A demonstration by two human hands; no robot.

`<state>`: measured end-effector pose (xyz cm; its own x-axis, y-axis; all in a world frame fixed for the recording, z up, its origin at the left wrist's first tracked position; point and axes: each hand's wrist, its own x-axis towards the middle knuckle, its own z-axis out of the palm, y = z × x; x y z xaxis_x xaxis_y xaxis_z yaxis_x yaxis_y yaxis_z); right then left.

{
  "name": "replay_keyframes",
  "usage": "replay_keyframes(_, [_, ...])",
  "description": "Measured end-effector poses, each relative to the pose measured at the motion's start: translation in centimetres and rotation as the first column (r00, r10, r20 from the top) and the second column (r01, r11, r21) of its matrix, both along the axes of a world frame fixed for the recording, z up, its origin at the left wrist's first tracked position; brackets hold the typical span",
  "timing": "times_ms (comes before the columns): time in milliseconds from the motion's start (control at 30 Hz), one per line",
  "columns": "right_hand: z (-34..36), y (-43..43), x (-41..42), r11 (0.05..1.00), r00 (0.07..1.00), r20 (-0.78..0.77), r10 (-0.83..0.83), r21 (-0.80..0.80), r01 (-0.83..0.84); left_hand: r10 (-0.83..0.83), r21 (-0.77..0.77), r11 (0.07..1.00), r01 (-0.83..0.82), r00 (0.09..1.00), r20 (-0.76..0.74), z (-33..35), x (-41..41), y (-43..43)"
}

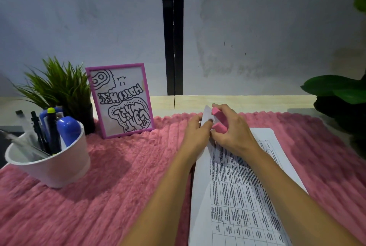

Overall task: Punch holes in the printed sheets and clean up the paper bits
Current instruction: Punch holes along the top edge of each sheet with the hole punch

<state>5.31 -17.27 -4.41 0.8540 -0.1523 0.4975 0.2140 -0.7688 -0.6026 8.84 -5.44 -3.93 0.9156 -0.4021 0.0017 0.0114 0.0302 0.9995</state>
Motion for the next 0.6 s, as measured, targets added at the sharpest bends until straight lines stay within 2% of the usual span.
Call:
replay_keyframes(100, [0.3,0.1,-0.2,0.999,0.999,0.0,0.032,0.016,-0.032,-0.002,-0.03,1.0,0.001,1.0,-0.024,-0.1,-0.1,-0.3])
replay_keyframes(233, [0.3,0.1,-0.2,0.999,0.999,-0.009,0.043,0.014,-0.043,-0.025,0.046,0.999,0.025,1.0,-0.002,-0.3,-0.1,0.0])
replay_keyframes(400, [-0.2,-1.1,0.3,0.997,0.999,-0.029,-0.036,-0.066,0.034,0.081,0.161,0.979,-0.127,0.961,0.266,-1.0,-0.3,0.1])
replay_keyframes(467, [-0.3,-1.2,0.3,0.996,0.999,-0.031,-0.035,-0.082,0.032,0.104,0.21,0.961,-0.18,0.939,0.329,-1.2,-0.4,-0.2])
replay_keyframes(600, [-0.3,-1.1,0.3,0.995,0.998,-0.046,-0.052,-0.09,0.047,0.126,0.239,0.952,-0.19,0.957,0.262,-1.7,0.0,0.4])
